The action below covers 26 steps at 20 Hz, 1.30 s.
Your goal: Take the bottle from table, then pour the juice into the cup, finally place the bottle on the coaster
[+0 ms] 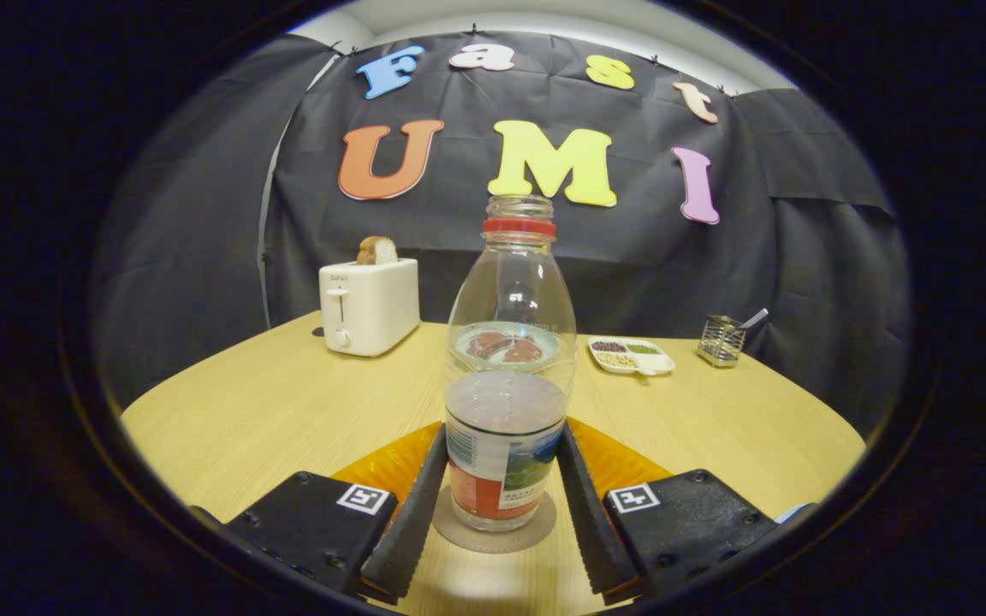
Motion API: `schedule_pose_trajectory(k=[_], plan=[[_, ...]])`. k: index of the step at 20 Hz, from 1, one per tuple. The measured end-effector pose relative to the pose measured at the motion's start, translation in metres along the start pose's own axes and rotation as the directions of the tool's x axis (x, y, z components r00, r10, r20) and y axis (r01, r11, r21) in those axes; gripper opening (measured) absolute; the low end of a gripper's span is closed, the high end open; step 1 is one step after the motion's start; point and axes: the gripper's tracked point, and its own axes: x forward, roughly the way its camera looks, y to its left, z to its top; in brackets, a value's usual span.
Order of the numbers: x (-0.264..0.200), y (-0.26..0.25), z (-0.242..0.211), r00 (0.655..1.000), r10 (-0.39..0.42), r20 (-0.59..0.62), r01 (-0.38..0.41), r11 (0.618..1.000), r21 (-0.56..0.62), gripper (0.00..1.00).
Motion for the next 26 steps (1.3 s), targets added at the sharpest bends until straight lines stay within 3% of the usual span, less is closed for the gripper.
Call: schedule_pose_trajectory(k=[5,7,11,18,26], plan=[[0.003,-0.004,-0.003,1.0,-0.014,-0.021,0.014,1.0,-0.005,0.83],[0.002,0.003,-0.004,1.0,0.016,-0.024,-0.016,1.0,0.001,0.85],[-0.001,0.002,-0.007,0.999,0.035,-0.041,-0.035,0.999,0.003,1.0],[-0.031,-0.003,0.013,0.999,0.038,0.015,-0.039,0.999,0.034,1.0],[-0.118,0.007,0.078,0.984,0.043,0.171,-0.058,0.994,0.088,1.0]])
